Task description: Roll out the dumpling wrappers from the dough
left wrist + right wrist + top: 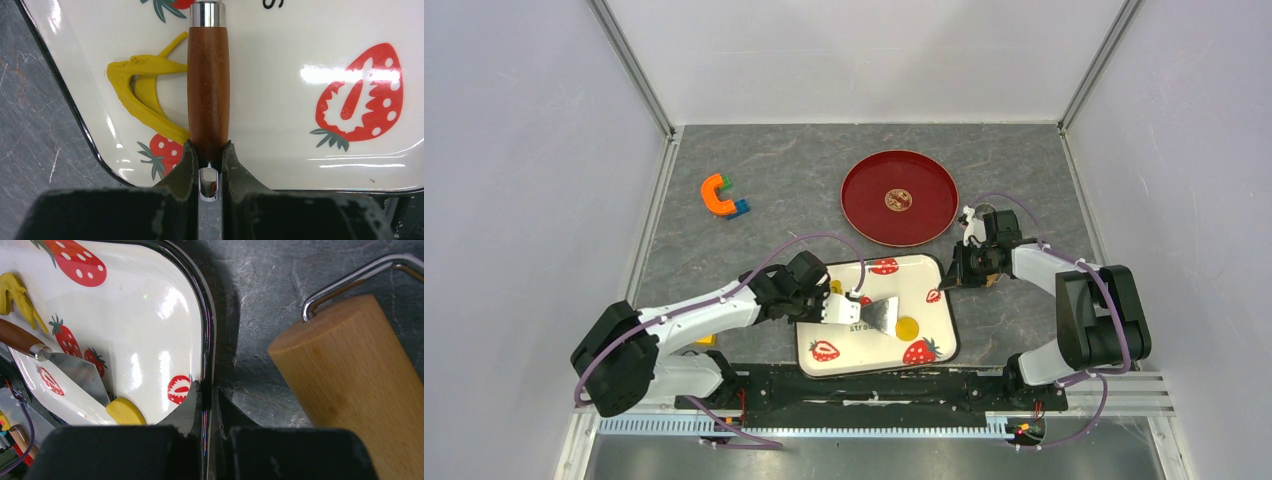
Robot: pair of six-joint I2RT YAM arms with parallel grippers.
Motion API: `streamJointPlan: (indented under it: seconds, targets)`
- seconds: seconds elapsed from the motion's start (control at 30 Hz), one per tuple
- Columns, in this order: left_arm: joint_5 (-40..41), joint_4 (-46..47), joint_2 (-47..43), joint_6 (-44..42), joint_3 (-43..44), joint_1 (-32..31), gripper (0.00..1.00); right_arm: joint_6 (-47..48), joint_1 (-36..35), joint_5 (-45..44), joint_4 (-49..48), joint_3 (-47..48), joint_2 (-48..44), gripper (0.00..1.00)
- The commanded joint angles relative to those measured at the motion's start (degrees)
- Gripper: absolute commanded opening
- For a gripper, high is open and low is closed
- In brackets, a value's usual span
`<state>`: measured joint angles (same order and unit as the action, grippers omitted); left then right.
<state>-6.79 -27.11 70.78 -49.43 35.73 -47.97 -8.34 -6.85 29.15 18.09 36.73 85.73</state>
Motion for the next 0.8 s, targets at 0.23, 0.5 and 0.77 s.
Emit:
streamJointPlan:
  seconds: [0.23,0.5,0.77]
  targets:
    - [0.00,-2.79,4.81,1.57,5.61,-0.99,0.02,2.68,-0.68,-5.96,5.34,-3.33,2.62,0.00]
    - [2.40,-2.77,7.59,6.44,9.21,-1.01,0.02,2.81,-0.70,-5.51,5.38,-3.25,2.79,0.00]
    - [3.00,-2.61,9.19,8.35,11.94,-1.01,0.02,2.89,-0.71,-5.21,5.45,-3.24,2.88,0.00]
